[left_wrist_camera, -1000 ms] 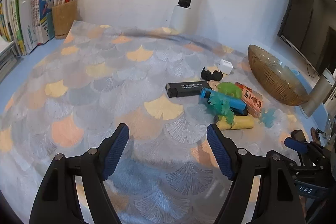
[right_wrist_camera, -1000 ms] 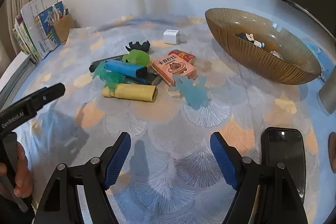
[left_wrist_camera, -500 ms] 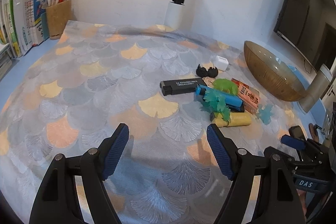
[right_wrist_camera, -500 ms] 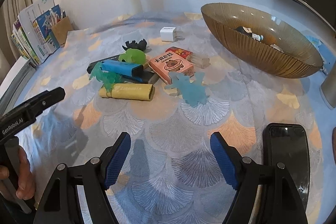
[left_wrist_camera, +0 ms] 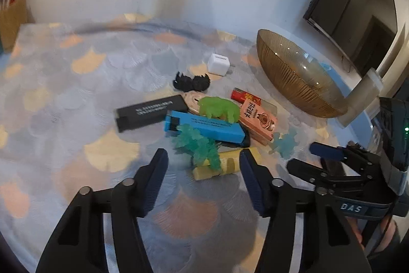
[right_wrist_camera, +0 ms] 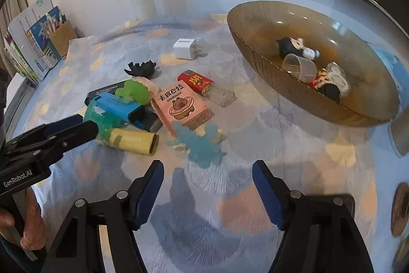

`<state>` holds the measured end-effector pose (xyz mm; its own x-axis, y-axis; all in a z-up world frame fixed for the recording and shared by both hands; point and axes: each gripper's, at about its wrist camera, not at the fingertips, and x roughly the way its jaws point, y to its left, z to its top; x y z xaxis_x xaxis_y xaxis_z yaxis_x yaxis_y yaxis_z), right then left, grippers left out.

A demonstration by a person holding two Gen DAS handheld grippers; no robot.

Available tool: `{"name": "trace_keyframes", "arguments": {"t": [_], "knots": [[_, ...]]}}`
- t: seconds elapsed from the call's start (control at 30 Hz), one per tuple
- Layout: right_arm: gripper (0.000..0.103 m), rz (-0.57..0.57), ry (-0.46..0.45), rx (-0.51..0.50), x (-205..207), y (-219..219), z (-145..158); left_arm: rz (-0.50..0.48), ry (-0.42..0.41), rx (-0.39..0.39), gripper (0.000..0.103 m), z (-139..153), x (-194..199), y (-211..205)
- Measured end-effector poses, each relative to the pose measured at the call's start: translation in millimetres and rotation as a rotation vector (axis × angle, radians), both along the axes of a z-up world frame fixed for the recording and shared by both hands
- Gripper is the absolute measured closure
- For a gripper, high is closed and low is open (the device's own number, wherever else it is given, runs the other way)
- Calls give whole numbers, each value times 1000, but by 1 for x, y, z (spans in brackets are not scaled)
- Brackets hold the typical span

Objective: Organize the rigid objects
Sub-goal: 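Grasp the green jelly toy with the left tool while the right tool grasps the teal jelly toy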

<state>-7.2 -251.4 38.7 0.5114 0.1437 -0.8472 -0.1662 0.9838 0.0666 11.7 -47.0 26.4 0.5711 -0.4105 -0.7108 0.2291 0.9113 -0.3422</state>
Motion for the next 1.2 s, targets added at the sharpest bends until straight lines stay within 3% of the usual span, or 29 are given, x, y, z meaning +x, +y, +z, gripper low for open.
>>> {"name": "trace_keyframes", "arguments": {"t": [0.13,0.33,0.37,0.43,0.5,0.7,0.93,1.13,1.2], "knots": [[32,26,-1,15,8,6,-7,-8,-20,6,49,-1,3,-6],[49,25,-28,-14,13,14,-13,30,7,-20,53,-11,17,2],[56,29,-32,-14,12,15,-13,37,9,-26,56,-12,16,5],[57,28,-50,-25,11,15,-12,37,3,-51,64,-11,17,8],[76,29,-59,-32,10,16,-13,27,-20,-59,79,-8,16,6],[76,47,-96,15,-10,16,1,4,-61,-60,80,8,-4,9],[76,148,-123,46,-53,40,20,-8,-103,-82,80,23,-67,47],[76,221,-69,11,-67,73,5,-18,49,-130,78,-17,-83,80],[76,238,-61,2,-72,77,2,-19,57,-140,73,-21,-84,86]]}}
